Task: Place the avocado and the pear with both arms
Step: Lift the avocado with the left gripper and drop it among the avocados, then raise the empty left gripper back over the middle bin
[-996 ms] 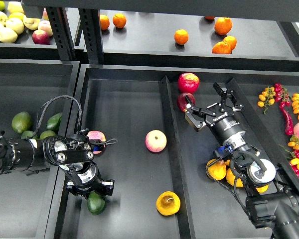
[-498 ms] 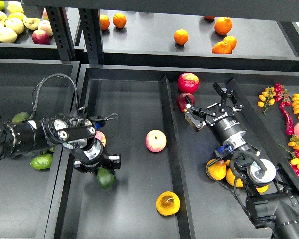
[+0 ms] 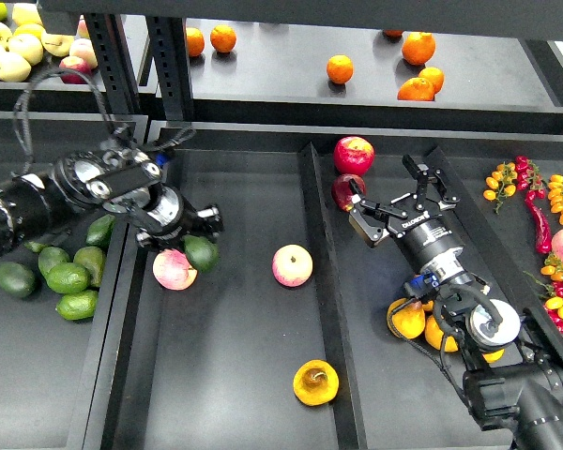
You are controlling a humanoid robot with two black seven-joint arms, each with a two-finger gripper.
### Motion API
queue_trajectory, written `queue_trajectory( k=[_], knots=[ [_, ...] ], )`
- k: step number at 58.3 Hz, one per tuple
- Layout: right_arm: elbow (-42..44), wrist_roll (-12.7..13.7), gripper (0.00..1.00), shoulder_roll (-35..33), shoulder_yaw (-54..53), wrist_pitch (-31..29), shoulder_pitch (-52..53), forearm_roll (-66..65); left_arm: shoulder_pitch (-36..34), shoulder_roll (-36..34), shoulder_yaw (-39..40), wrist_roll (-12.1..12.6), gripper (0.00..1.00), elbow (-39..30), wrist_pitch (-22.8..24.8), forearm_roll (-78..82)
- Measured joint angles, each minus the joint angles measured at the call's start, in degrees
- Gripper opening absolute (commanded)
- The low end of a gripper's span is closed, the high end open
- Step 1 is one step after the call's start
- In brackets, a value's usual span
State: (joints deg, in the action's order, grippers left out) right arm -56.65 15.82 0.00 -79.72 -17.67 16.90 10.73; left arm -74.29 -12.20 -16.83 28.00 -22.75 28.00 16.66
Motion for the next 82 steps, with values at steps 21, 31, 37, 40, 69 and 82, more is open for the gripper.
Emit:
queue_trajectory(
  k=[21,31,37,40,69,82],
  knots=[
    [-0.07,0.17,0.99,0.00,0.20,0.00,-0.03,0.00,4.89,-7.46,0.76,0.01,0.25,1.38,0.00,-0.04],
    [-0.23,0.18,0.99,0.00,0.34,0.00,-0.10,0.00,8.74,-7.45,4.38,0.01,0.27,3.10,0.00,0.14],
    [-0.36,0.17,0.99,0.00,0.42,0.00,-0.11,0.00,10.16,-6.64,5.43,0.01,0.29,4.63,0.00,0.18],
    [-0.38,0.18,0.99,0.00,0.49,0.01,-0.11,0.00,10.54,-6.12,5.70,0.01,0.31,5.41,0.00,0.17],
    [-0.31,0.18,0.99,0.00,0.71,0.06,-0.46,0.00,11.94,-2.44,6.63,0.01,0.73,10.62,0.00,0.17],
    [-0.30,0.18,0.99,0.00,0.79,0.00,-0.86,0.00,12.31,-2.44,6.55,0.01,0.91,10.71,0.00,0.36]
  ],
)
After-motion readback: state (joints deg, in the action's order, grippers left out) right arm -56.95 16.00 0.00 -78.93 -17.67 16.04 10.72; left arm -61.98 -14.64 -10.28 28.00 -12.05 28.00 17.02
